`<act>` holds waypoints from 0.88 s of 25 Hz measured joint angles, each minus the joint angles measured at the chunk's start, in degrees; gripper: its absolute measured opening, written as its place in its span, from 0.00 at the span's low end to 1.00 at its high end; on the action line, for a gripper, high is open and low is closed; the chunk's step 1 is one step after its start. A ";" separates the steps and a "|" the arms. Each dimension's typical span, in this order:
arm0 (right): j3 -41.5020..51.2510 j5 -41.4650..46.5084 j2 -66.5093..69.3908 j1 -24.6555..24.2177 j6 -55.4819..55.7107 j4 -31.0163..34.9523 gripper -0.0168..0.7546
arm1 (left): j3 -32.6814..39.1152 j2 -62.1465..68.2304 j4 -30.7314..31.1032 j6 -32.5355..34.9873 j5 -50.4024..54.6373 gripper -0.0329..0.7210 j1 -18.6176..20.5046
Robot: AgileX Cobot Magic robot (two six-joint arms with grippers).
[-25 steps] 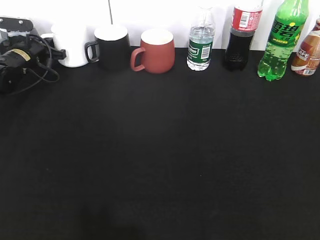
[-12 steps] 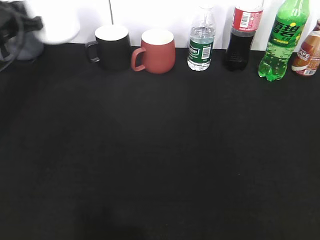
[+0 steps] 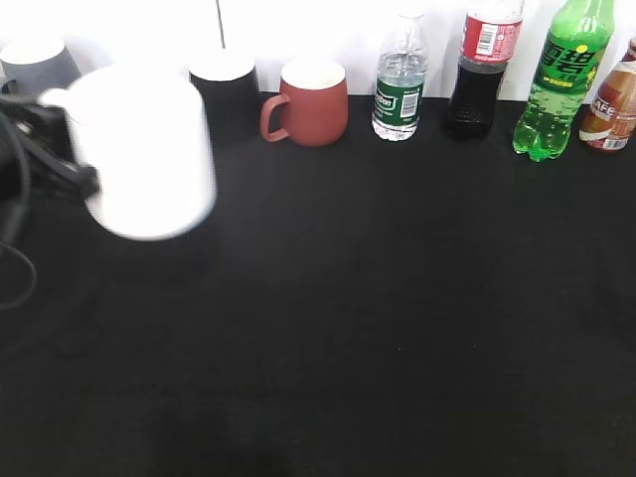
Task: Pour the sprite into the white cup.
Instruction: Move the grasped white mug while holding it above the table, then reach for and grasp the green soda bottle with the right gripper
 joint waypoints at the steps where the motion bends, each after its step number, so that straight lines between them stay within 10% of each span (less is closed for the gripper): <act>1: 0.00 -9.16 6.74 0.00 0.00 -1.52 0.78 | 0.00 0.00 0.18 0.00 0.80 0.15 -0.67; 6: -5.00 -36.43 41.54 0.00 0.59 -11.56 0.78 | 0.00 0.00 0.45 0.00 1.36 0.15 -0.95; 22: -39.95 -38.24 86.06 6.53 4.80 -7.61 0.89 | 0.00 0.00 0.41 0.00 1.36 0.15 -0.95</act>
